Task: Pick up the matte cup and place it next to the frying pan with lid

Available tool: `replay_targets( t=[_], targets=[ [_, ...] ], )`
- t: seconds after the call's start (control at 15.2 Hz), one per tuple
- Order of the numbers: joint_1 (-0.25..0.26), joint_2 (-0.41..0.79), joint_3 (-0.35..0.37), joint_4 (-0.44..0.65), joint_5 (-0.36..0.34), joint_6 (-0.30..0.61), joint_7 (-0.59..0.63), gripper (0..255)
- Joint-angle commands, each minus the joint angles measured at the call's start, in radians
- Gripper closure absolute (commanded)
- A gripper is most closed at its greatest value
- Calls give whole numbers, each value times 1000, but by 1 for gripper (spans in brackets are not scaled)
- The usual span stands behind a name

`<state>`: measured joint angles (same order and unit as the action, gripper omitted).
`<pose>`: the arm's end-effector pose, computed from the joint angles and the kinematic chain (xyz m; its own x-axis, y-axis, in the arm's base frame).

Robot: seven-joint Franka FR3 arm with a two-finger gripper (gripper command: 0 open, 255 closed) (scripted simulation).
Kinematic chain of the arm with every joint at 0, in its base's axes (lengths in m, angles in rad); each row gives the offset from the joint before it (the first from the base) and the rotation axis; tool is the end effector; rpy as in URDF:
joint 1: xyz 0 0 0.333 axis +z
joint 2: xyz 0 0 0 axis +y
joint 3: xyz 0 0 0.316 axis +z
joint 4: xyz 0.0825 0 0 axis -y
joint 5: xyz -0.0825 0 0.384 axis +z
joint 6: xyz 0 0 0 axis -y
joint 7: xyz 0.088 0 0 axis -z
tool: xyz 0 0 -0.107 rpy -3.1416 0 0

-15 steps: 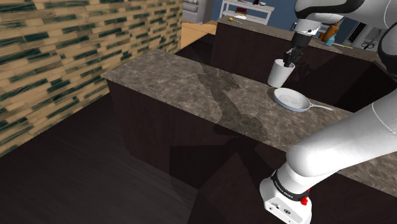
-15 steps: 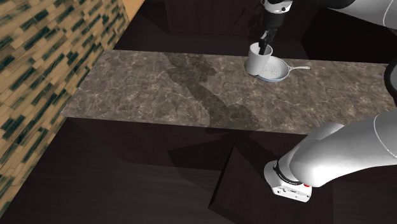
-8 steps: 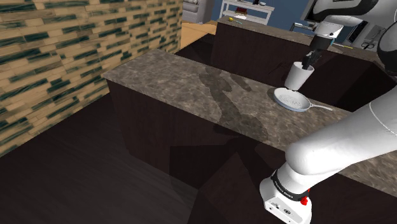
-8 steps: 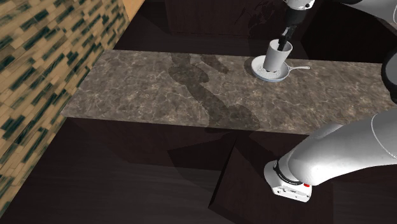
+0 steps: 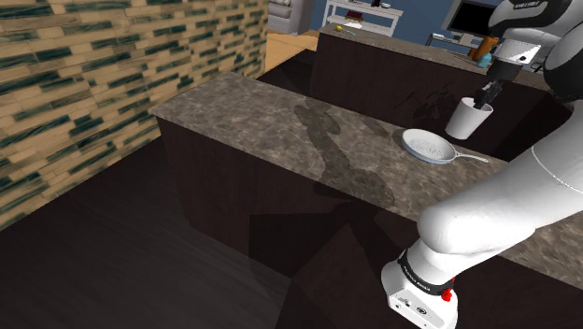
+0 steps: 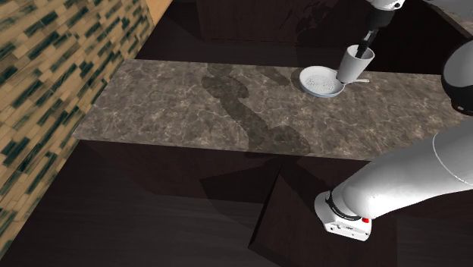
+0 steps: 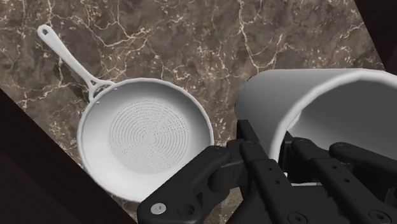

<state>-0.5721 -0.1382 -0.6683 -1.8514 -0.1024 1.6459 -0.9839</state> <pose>0.1425 -0.4984 0.5555 0.9709 -0.2301 -0.0660 -0.2346 -0.9695 -0.0714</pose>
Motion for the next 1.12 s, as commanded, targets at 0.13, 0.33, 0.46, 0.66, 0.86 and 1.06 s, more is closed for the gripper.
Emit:
replay_targets(
  t=[0.13,0.33,0.46,0.66,0.86,1.06],
  targets=[
    [-44,95,-77,89,44,-8,-135,255],
    [-88,179,-128,161,93,-16,-239,255],
    [-129,243,-155,217,135,-26,-311,255],
    [-209,351,-183,315,209,-50,-417,255],
    [-313,464,-190,433,287,-87,-514,255],
    [-438,582,-179,577,363,-138,-594,255]
  ],
)
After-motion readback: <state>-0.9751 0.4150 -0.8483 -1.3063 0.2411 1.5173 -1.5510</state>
